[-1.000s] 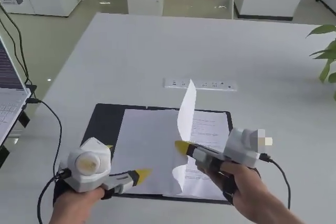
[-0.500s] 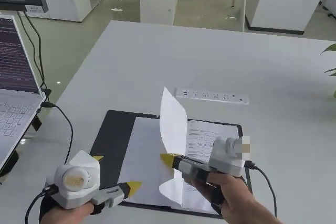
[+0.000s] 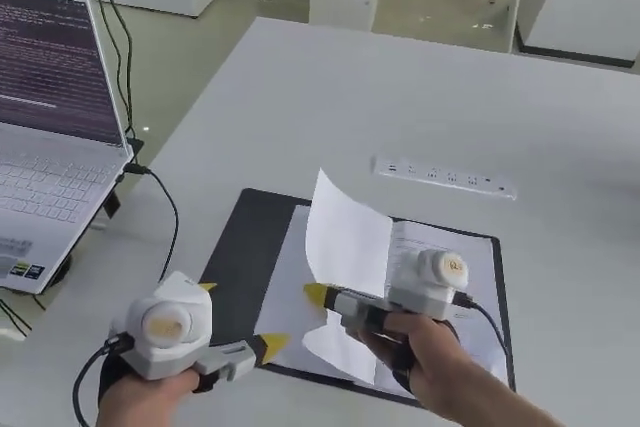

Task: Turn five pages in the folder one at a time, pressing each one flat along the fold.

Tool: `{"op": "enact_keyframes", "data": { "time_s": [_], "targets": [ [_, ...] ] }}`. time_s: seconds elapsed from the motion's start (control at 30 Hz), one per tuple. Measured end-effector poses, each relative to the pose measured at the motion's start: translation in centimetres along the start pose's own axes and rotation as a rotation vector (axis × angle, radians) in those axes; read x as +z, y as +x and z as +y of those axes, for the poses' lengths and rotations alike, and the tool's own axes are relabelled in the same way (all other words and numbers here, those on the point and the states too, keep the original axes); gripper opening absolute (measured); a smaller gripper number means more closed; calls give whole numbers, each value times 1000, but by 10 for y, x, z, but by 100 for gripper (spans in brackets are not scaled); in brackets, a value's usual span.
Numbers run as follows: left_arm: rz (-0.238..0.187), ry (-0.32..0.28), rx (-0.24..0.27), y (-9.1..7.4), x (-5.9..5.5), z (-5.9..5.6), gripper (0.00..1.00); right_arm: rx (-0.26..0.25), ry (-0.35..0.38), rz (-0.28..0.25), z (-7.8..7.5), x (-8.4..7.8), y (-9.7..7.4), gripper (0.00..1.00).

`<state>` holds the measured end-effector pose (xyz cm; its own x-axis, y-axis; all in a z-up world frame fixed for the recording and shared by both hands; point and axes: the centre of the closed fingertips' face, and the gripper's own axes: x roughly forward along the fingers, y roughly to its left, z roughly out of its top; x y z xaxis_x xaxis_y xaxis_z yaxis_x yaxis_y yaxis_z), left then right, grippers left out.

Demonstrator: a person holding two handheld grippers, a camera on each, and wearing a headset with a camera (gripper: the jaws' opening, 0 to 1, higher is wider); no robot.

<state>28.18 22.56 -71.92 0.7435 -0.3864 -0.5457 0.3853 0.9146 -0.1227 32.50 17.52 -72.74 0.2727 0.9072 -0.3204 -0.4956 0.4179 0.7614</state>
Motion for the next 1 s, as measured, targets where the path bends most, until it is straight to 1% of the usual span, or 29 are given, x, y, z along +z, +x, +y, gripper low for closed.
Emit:
{"op": "enact_keyframes", "data": {
  "time_s": [0.17,0.33,0.4,0.5,0.67,0.77,0.83,0.87,0.9,1.0],
  "targets": [
    [1,-10,2,2,-3,3,74,-13,31,34,-7,-11,16,0],
    [-7,-13,3,4,-2,8,74,-26,68,67,-18,-20,33,0],
    [-12,-21,4,5,-1,10,74,-39,71,79,-23,-24,41,0],
    [-14,-31,4,6,-2,11,74,-75,78,109,-37,-33,50,0],
    [-14,-48,10,8,-4,12,74,-114,121,131,-53,-40,56,0],
    [-5,-51,9,8,-8,13,74,-143,113,151,-62,-45,60,0],
    [-4,-50,7,8,-8,13,74,-155,111,154,-67,-48,62,0],
    [-5,-50,9,8,-8,14,74,-145,117,138,-66,-46,63,0],
    [-5,-51,11,8,-8,15,74,-148,132,126,-66,-44,65,0],
    [-5,-58,13,8,-8,16,74,-162,93,124,-63,-42,67,0]
  ]
}}
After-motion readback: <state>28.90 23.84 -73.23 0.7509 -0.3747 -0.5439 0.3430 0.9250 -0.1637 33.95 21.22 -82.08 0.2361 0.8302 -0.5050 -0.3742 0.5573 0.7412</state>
